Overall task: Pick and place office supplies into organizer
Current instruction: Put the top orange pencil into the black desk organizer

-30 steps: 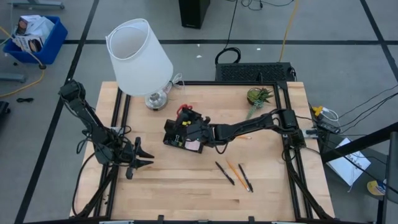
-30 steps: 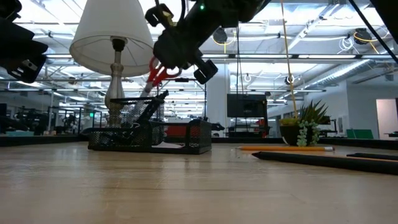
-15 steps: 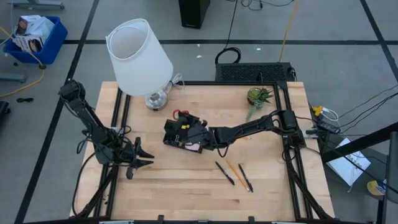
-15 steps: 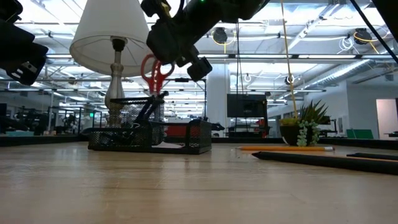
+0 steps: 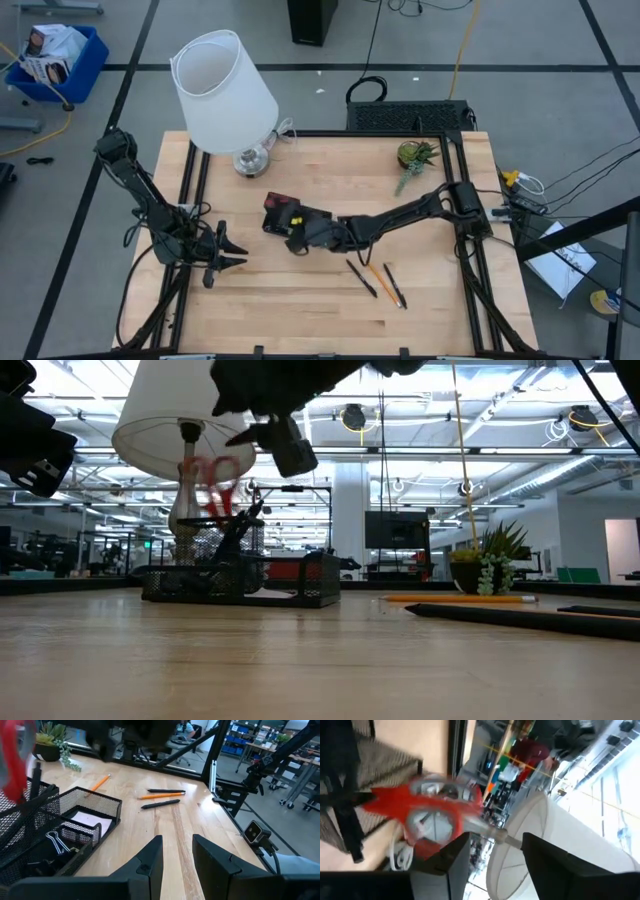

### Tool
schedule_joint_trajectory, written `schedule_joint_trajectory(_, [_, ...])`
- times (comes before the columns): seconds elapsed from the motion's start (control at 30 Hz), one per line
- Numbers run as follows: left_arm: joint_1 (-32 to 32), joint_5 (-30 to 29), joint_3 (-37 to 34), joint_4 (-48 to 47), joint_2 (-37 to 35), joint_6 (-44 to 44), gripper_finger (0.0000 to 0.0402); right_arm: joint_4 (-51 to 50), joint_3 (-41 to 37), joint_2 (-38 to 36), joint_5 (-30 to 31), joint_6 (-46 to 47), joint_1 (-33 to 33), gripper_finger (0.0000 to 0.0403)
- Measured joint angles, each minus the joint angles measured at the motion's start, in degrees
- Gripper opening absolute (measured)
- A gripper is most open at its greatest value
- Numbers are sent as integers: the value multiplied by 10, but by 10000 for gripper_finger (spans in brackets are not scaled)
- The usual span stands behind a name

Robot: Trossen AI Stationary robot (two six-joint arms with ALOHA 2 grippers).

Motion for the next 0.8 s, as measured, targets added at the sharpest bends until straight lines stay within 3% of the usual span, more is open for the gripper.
schedule_joint_trajectory(0.23, [0,0,0,0,0,-1,108,20,0,0,33,60,-2,188])
schedule_joint_trajectory(0.33, [0,0,0,0,0,-3,108,53,0,0,106,66,-10,189])
schedule_joint_trajectory(0.53, [0,0,0,-1,0,-4,108,98,0,-8,271,205,-22,175])
schedule_joint_trajectory(0.8, [0,0,0,-11,0,-14,108,77,-66,-60,311,373,-21,161])
